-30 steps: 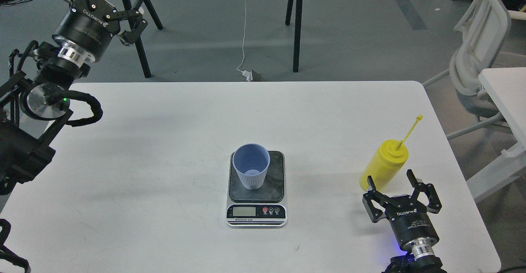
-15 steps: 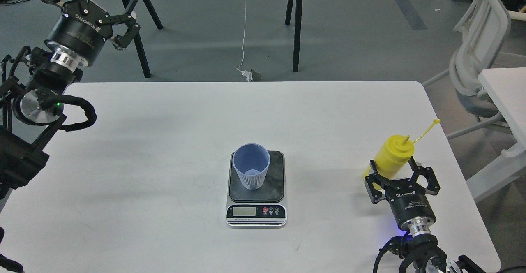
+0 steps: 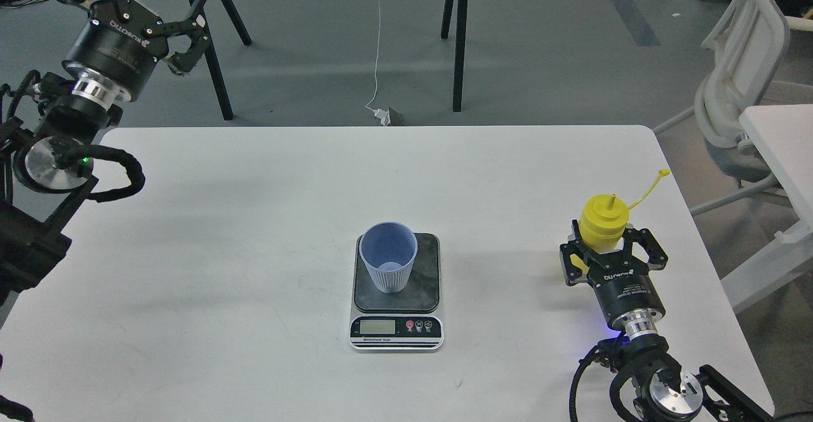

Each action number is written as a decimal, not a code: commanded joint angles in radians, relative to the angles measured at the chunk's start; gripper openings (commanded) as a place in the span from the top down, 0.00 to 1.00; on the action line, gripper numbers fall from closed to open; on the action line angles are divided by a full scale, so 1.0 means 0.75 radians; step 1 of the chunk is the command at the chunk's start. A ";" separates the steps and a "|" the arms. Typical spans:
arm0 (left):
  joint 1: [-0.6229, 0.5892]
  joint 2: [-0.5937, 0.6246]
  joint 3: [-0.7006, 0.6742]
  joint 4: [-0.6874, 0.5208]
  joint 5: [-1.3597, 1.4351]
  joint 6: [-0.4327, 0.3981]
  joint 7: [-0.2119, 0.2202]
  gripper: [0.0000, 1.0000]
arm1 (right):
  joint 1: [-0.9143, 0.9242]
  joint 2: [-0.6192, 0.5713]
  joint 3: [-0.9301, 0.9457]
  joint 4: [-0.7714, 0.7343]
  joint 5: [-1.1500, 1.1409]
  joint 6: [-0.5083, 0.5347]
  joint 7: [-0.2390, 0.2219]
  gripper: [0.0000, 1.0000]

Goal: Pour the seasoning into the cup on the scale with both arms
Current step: 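Lift the yellow bottle and carry it above the cup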

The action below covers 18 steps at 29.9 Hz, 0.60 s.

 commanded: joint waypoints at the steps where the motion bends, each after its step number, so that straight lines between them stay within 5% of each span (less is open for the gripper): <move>1: 0.000 0.000 -0.001 0.000 0.000 0.000 0.000 0.01 | 0.065 -0.143 0.000 0.123 -0.046 0.000 0.006 0.67; 11: 0.004 0.018 -0.034 0.002 0.002 0.004 0.027 0.01 | 0.355 -0.536 -0.018 0.264 -0.367 0.000 0.016 0.70; 18: 0.039 0.022 -0.040 0.053 -0.002 0.012 0.147 0.01 | 0.615 -0.686 -0.236 0.369 -0.488 -0.109 0.018 0.70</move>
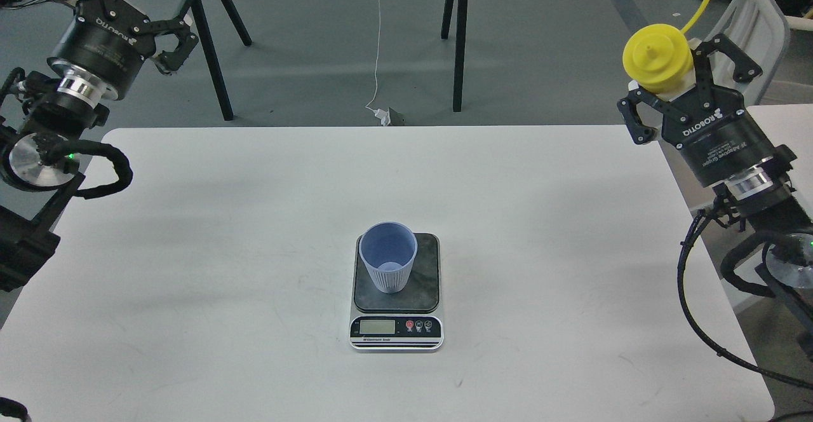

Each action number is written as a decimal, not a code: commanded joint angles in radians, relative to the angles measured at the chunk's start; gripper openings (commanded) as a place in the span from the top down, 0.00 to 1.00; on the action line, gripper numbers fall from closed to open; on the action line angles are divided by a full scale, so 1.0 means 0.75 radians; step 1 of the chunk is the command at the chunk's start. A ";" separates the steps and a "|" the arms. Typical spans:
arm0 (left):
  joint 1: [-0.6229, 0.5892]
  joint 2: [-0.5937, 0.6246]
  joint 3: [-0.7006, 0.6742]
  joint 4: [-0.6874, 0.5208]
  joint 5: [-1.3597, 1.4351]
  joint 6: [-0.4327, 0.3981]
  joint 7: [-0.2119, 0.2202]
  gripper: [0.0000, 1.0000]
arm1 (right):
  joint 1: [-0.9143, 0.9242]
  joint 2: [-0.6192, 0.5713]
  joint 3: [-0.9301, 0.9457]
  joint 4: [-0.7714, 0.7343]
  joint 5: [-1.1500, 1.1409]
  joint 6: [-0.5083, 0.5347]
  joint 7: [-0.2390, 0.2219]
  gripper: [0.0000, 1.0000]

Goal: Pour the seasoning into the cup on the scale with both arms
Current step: 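Lift the yellow bottle and carry it above the cup, then tilt the bottle nozzle-down over the cup and squeeze out contents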

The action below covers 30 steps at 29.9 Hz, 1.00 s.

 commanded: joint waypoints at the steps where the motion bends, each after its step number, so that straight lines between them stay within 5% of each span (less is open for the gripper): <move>1: 0.016 -0.004 -0.007 0.032 -0.009 -0.011 0.030 0.01 | 0.171 -0.058 -0.179 0.018 -0.017 -0.045 0.002 0.70; 13: 0.044 -0.053 -0.058 0.079 -0.216 -0.015 0.003 0.00 | 0.942 -0.084 -0.954 0.022 -0.118 -0.409 0.027 0.72; 18: 0.048 -0.094 -0.109 0.075 -0.216 -0.015 -0.015 0.01 | 1.200 0.034 -1.269 0.024 -0.260 -0.556 0.027 0.72; 30: 0.075 -0.096 -0.148 0.081 -0.218 -0.050 -0.015 0.00 | 1.296 0.382 -1.738 0.008 -1.009 -0.797 0.055 0.73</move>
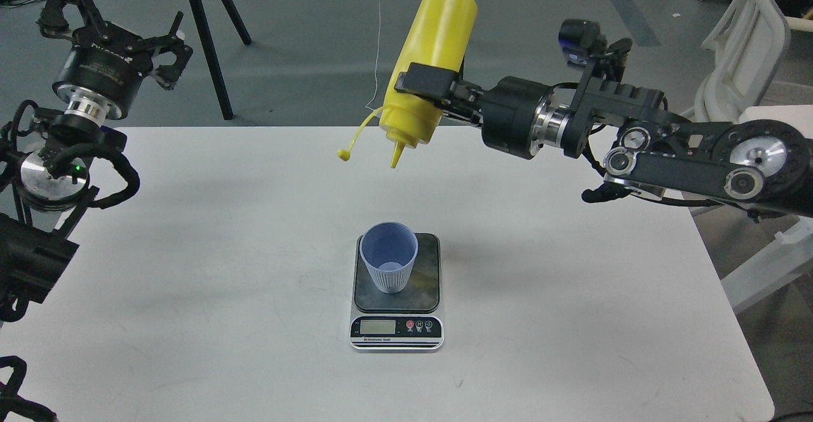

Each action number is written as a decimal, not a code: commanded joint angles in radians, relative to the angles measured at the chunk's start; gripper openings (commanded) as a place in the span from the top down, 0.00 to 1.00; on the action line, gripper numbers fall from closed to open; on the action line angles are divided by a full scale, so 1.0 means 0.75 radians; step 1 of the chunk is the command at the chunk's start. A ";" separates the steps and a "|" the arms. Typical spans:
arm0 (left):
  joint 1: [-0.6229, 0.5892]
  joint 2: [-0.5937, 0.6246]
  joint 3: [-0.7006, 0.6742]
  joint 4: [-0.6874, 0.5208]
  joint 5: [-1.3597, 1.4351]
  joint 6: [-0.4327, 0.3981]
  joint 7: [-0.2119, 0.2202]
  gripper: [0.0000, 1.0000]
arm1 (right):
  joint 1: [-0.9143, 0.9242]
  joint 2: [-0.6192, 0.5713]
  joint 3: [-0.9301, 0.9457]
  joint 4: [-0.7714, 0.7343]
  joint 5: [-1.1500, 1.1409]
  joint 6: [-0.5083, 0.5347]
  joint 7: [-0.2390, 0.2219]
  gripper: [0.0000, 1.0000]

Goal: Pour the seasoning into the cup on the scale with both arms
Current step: 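Tilt the bottle nozzle-down over the cup and squeeze out contents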

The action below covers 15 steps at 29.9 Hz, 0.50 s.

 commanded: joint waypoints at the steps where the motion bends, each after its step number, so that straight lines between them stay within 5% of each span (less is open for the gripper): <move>1: 0.004 0.011 -0.012 -0.001 -0.002 -0.013 0.002 0.01 | 0.008 0.086 -0.102 -0.016 -0.165 -0.064 0.006 0.73; 9: 0.006 0.011 -0.036 -0.007 -0.002 -0.013 0.004 0.01 | -0.015 0.205 -0.245 -0.233 -0.451 -0.260 0.006 0.75; 15: 0.016 0.015 -0.038 -0.009 -0.002 -0.013 0.006 0.01 | -0.037 0.232 -0.237 -0.247 -0.449 -0.281 0.010 0.75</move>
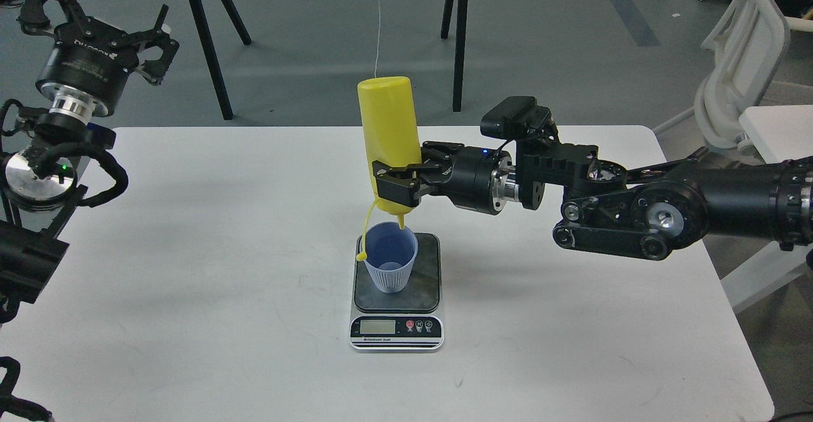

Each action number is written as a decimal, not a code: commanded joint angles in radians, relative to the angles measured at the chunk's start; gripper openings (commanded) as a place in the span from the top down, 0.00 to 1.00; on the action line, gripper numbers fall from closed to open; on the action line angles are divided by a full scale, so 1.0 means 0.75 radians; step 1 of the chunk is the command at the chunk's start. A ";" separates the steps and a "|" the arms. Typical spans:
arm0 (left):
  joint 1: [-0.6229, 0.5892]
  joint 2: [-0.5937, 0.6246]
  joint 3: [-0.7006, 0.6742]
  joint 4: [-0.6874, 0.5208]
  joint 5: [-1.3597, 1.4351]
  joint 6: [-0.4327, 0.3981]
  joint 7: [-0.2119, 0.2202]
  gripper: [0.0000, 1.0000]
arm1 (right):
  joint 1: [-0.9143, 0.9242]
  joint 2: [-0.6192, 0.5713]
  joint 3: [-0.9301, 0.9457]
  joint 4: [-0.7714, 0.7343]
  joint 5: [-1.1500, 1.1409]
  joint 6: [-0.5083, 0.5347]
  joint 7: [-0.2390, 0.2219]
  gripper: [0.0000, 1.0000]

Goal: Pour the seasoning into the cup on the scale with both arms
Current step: 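Tilt the bottle nozzle-down over the cup and squeeze out contents, then carry the yellow bottle back and lower it to the table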

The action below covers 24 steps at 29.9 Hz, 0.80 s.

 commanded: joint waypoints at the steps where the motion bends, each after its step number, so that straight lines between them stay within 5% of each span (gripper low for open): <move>1: 0.010 0.010 -0.002 -0.002 0.000 -0.001 -0.001 0.01 | -0.005 0.004 0.009 -0.003 0.005 -0.004 0.007 0.75; 13: 0.014 0.033 -0.002 -0.006 0.000 0.005 0.001 0.01 | -0.042 -0.028 0.054 0.009 0.009 -0.008 0.024 0.75; 24: 0.008 0.061 0.010 -0.008 0.008 0.024 0.013 0.00 | -0.338 -0.358 0.483 0.152 0.358 0.090 0.099 0.75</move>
